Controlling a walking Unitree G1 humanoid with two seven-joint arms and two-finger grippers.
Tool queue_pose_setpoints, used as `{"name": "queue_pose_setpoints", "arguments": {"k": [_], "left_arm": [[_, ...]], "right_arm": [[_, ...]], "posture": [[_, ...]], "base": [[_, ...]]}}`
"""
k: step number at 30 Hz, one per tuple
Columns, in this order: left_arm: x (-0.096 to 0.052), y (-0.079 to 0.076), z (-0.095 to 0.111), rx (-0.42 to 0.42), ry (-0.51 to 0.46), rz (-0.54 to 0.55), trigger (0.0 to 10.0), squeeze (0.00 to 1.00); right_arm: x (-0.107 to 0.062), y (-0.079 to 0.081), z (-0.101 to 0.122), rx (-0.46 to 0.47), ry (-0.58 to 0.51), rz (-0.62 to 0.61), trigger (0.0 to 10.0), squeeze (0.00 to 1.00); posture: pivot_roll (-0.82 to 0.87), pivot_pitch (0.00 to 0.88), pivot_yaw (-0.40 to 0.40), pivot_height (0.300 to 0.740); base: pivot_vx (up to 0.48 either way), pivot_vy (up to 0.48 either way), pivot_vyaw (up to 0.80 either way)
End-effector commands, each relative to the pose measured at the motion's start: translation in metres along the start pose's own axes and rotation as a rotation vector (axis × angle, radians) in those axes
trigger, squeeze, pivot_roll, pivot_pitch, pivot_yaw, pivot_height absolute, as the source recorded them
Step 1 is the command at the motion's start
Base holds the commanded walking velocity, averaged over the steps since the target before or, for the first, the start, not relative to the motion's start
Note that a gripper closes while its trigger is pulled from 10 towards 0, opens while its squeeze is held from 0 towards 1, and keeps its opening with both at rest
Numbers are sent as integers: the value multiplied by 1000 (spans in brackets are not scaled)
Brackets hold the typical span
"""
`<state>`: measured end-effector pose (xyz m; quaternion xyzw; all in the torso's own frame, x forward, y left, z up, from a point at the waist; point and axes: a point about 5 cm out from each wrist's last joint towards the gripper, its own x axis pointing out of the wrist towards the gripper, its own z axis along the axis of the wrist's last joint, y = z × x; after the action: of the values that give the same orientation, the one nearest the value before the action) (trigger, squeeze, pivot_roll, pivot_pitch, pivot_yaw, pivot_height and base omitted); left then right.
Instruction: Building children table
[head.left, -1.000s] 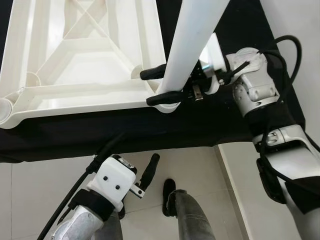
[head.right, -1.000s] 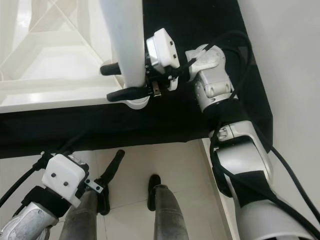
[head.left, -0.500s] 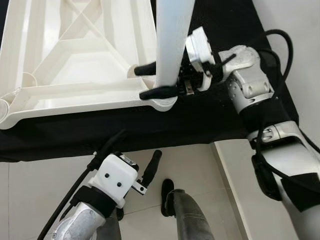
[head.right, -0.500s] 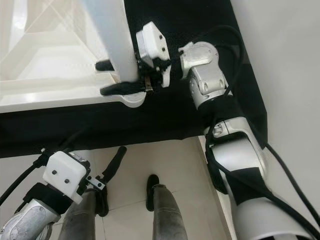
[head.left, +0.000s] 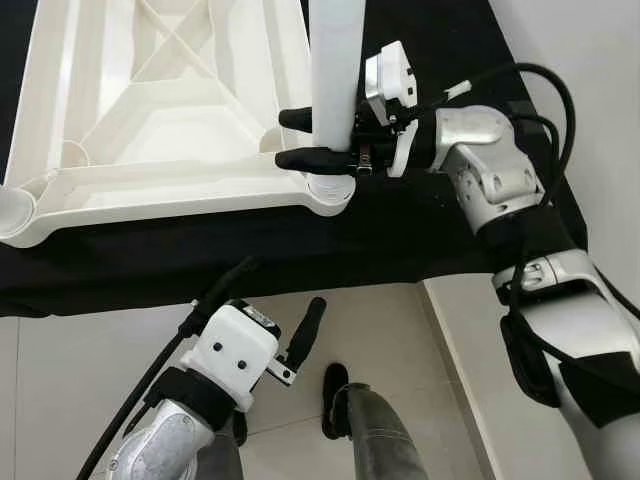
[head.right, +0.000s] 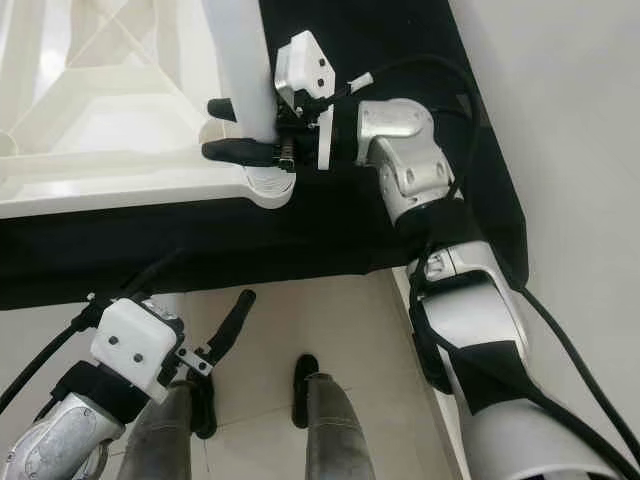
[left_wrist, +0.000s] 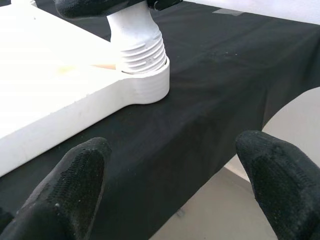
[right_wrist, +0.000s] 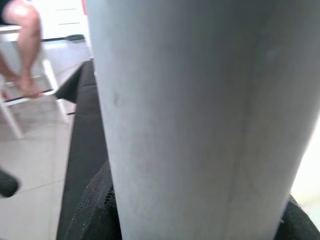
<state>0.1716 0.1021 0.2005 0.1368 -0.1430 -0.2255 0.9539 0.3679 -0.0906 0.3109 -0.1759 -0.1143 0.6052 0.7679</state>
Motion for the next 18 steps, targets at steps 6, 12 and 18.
{"name": "queue_pose_setpoints", "arguments": {"k": [6,12,18], "left_arm": [[0,-4,-7,-6,26,-15,10000,0],[2,-4,-8,-2,22,-26,10000,0],[5,-2,-9,11,17,-18,10000,0]], "right_arm": [[-14,10,-57,250,137,-279,10000,0],[-13,23,-62,264,113,-392,10000,0],[-3,31,-64,320,56,-622,10000,0]], "posture": [[151,456,-115,740],[142,445,-111,740],[146,433,-112,740]], "base": [[0,0,0],[0,0,0],[0,0,0]]}}
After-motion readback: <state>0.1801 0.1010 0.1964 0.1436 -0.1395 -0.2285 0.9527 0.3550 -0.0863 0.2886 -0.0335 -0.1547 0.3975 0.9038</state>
